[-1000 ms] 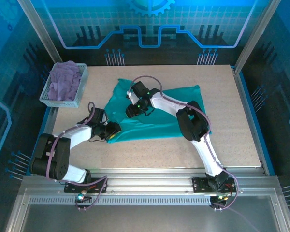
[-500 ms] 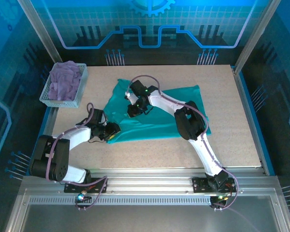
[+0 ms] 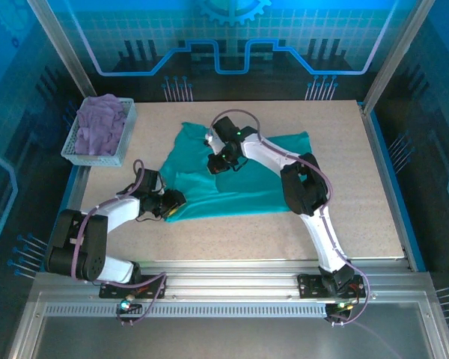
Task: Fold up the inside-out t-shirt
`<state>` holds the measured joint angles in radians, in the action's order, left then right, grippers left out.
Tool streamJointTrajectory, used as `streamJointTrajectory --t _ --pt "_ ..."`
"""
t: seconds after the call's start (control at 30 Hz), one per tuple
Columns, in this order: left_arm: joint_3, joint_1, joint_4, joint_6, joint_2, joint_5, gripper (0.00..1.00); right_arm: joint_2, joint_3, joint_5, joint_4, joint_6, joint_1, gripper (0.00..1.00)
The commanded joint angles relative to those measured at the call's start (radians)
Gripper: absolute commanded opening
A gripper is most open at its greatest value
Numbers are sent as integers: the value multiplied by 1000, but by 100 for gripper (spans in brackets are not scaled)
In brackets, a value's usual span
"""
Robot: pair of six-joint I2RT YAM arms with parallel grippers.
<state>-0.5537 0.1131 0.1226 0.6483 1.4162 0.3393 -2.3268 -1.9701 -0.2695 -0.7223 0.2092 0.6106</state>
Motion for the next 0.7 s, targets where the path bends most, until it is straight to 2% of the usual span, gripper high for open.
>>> streamJointTrajectory --t 0.0,0.07,0.2,0.27,0.5,0.67 --pt "26 -15 39 -28 7 -12 44 22 -1 51 -19 35 -17 13" --pt "20 -15 40 -28 10 -11 44 13 -22 67 -37 49 -26 23" --pt "4 -15 47 -29 10 -13 44 22 -47 130 -98 69 -53 26" --pt "-8 -15 51 -25 5 -11 44 63 -1 148 -99 69 -72 25" --pt "-96 -13 80 -25 -31 -16 52 378 379 198 3 11 -118 28" --pt "-173 17 69 -43 -60 -37 54 579 638 196 45 9 -223 31"
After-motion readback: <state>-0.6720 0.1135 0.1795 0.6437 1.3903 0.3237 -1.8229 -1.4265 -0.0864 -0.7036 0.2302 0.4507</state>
